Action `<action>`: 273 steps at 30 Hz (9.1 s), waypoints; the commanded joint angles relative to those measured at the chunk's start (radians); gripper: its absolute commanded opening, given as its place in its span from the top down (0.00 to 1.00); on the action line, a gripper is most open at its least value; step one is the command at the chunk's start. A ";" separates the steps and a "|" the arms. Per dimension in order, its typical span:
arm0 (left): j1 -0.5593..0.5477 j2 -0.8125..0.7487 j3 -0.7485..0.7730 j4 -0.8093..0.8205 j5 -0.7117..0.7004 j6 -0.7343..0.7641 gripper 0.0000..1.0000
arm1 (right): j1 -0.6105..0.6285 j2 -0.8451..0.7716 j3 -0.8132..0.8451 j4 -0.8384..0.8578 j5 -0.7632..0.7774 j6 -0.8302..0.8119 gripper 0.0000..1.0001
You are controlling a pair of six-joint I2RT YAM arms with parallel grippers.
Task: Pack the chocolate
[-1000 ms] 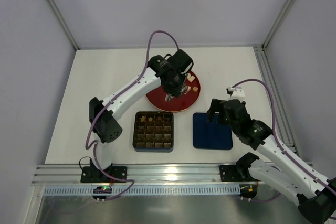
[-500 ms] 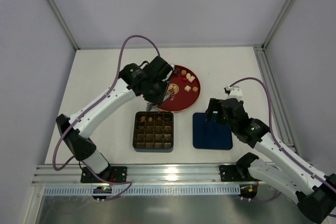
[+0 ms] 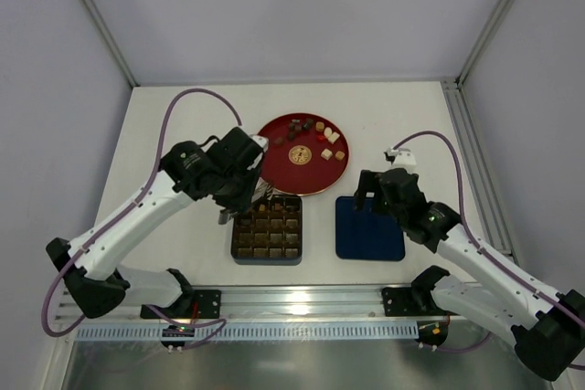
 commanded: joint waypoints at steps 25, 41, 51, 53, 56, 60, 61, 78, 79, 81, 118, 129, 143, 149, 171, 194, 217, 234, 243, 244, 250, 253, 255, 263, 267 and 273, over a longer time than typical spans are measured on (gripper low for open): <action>-0.036 -0.176 -0.267 0.037 0.052 -0.093 0.71 | 0.004 0.004 0.027 0.046 0.010 0.001 0.00; -0.046 -0.158 -0.255 0.046 0.047 -0.094 0.68 | 0.004 -0.004 0.019 0.049 0.009 0.005 0.00; -0.044 -0.159 -0.258 0.048 0.041 -0.097 0.67 | 0.004 -0.007 0.016 0.046 0.007 0.007 0.00; -0.044 -0.156 -0.259 0.049 0.041 -0.097 0.67 | 0.004 -0.010 0.016 0.048 0.006 0.007 0.00; -0.044 -0.158 -0.262 0.052 0.041 -0.097 0.67 | 0.004 -0.010 0.016 0.044 0.007 0.007 0.00; -0.044 -0.159 -0.262 0.054 0.040 -0.099 0.66 | 0.004 -0.012 0.016 0.044 0.007 0.008 0.00; -0.046 -0.158 -0.261 0.054 0.038 -0.097 0.66 | 0.004 -0.013 0.016 0.046 0.006 0.008 0.00; -0.035 -0.100 -0.077 0.005 -0.061 -0.082 0.64 | 0.004 -0.004 0.034 0.046 -0.008 -0.001 0.00; -0.027 -0.084 -0.040 0.003 -0.068 -0.070 0.63 | 0.004 -0.006 0.036 0.046 -0.009 -0.006 0.00; 0.016 -0.045 -0.006 0.011 -0.080 -0.056 0.63 | 0.004 -0.004 0.039 0.044 -0.017 -0.009 0.00; 0.772 0.697 0.009 0.660 -0.107 0.062 0.46 | 0.004 -0.082 0.063 -0.017 -0.046 -0.056 0.00; 0.770 0.718 -0.024 0.677 -0.109 0.062 0.21 | 0.004 -0.084 0.043 -0.018 -0.042 -0.050 0.00; 0.772 0.589 0.044 0.578 -0.141 0.099 0.07 | 0.004 -0.067 0.062 -0.052 -0.033 -0.049 0.00; 0.769 0.505 0.132 0.497 -0.123 0.111 0.07 | 0.004 -0.020 0.096 -0.110 0.017 -0.029 0.00; 0.553 -0.073 -0.259 0.471 0.169 0.008 0.12 | -0.155 0.241 0.068 -0.127 -0.049 0.091 0.16; 0.457 -0.254 -0.311 0.491 0.411 -0.030 0.12 | -0.503 0.306 -0.110 -0.063 -0.235 0.180 0.32; 0.103 -0.020 -0.353 0.782 0.397 -0.254 0.16 | -0.508 0.373 -0.159 0.097 -0.376 0.159 0.75; -0.053 0.322 -0.255 0.936 0.238 -0.412 0.28 | -0.597 0.430 -0.156 0.136 -0.476 0.059 0.96; -0.052 0.404 -0.133 0.867 0.219 -0.332 0.28 | -0.596 0.370 -0.113 0.069 -0.511 0.017 0.96; -0.047 0.408 -0.123 0.856 0.221 -0.315 0.28 | -0.597 0.361 -0.096 0.040 -0.510 0.011 0.96; 0.035 0.451 -0.077 0.833 0.366 -0.254 0.26 | -0.596 0.286 -0.047 -0.058 -0.500 -0.003 0.96; 0.057 0.494 -0.043 0.830 0.475 -0.208 0.25 | -0.596 0.275 -0.030 -0.080 -0.514 -0.006 0.96; 0.060 0.520 -0.029 0.827 0.520 -0.190 0.25 | -0.597 0.274 -0.026 -0.086 -0.526 -0.006 0.96; 0.079 0.594 0.002 0.828 0.612 -0.189 0.26 | -0.596 0.246 0.010 -0.118 -0.557 -0.009 0.96; 0.080 0.632 0.018 0.830 0.618 -0.189 0.26 | -0.637 0.234 0.024 -0.130 -0.586 -0.019 0.96; 0.086 0.671 0.022 0.830 0.621 -0.189 0.26 | -0.666 0.200 0.039 -0.163 -0.617 -0.038 0.96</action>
